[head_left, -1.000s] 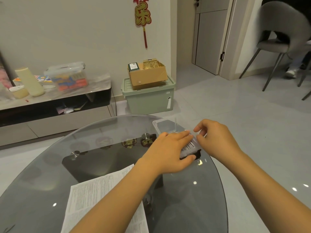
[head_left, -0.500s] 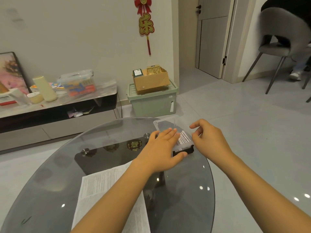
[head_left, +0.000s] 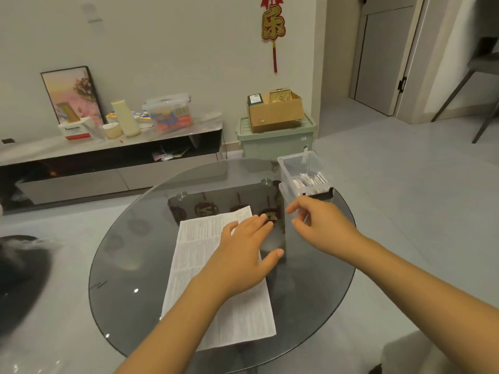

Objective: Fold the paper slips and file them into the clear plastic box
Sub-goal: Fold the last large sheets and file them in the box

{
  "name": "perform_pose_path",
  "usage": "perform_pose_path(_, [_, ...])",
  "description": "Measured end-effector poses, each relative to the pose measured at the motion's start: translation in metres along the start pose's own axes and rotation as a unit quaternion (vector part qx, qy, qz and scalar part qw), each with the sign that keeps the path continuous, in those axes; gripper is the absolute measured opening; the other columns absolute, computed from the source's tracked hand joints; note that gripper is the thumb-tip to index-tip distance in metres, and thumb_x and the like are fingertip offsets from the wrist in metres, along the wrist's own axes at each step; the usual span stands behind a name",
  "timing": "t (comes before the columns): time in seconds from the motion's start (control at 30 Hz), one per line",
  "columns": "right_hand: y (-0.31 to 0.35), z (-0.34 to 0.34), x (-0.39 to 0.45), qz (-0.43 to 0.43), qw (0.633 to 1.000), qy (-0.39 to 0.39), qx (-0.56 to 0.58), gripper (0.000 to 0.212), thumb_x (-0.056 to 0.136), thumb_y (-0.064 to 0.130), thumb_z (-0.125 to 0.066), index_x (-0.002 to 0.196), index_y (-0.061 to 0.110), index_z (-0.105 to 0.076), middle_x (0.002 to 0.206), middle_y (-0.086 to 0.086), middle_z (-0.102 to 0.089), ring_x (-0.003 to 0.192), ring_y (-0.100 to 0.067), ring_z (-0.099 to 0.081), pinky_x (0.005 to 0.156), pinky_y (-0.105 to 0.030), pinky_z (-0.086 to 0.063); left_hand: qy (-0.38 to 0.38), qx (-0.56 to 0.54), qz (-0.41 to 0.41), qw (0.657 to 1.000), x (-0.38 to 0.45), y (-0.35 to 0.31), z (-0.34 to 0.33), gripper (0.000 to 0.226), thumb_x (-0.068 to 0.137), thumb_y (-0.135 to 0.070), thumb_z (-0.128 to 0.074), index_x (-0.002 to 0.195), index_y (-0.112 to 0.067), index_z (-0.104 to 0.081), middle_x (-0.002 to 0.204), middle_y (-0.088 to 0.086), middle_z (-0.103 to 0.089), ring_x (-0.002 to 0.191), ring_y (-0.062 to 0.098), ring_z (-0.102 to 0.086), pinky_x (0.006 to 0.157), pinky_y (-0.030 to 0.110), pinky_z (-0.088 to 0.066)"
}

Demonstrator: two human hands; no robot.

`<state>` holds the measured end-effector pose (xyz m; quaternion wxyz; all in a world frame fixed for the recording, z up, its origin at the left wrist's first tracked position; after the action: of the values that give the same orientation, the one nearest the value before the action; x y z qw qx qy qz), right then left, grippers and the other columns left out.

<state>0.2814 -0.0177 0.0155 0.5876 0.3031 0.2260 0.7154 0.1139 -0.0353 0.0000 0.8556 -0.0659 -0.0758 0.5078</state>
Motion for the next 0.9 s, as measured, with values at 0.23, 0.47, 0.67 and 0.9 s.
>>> perform_pose_path(0.23, [0.011,-0.041,-0.017,0.044,0.993,0.097,-0.051,0.021,0.090,0.018,-0.052,0.109,0.024,-0.057,0.086,0.006,-0.060,0.073,-0.005,-0.053,0.076,-0.030,-0.051,0.035,0.019,0.111,0.993,-0.048,0.023,-0.016,0.042,0.095,-0.050,-0.035,0.124,-0.027,-0.055,0.124,-0.009,-0.053,0.107,0.009,-0.046,0.094,0.025,-0.036])
perform_pose_path(0.47, [0.011,-0.070,-0.026,0.110,0.964,0.207,-0.128,0.037,0.086,0.035,-0.061,0.122,0.027,-0.054,0.117,0.009,-0.056,0.106,-0.008,-0.048,0.093,-0.029,-0.044,0.131,-0.037,0.080,0.987,-0.060,0.025,-0.031,0.052,0.096,-0.034,-0.037,0.146,-0.025,-0.029,0.154,-0.009,-0.023,0.139,0.012,-0.020,0.116,0.034,-0.018])
perform_pose_path(0.67, [0.007,-0.073,-0.031,0.132,0.933,0.293,-0.163,0.073,0.071,0.051,-0.074,0.133,0.034,-0.039,0.134,0.016,-0.037,0.124,-0.006,-0.027,0.105,-0.024,-0.030,0.166,-0.065,0.062,0.982,-0.055,0.029,-0.034,0.062,0.096,-0.045,-0.039,0.150,-0.028,-0.013,0.158,-0.012,-0.006,0.144,0.008,-0.004,0.118,0.035,-0.005])
perform_pose_path(0.9, [0.003,-0.081,-0.035,0.152,0.935,0.273,-0.169,0.049,0.076,0.047,-0.070,0.119,0.046,-0.046,0.134,0.016,-0.031,0.123,-0.008,-0.021,0.107,-0.028,-0.018,0.222,-0.117,0.043,0.967,-0.068,0.033,-0.028,0.082,0.083,-0.059,-0.055,0.148,-0.039,-0.011,0.156,-0.021,0.000,0.143,0.001,0.001,0.116,0.031,-0.007])
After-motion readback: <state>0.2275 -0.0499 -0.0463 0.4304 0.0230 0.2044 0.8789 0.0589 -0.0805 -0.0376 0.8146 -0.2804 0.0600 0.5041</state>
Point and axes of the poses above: each hand's wrist, its own x-axis towards the middle knuckle, its own z-axis out of the back of the hand, y = z × x, the point moved 3 cm from there along x, towards the middle knuckle
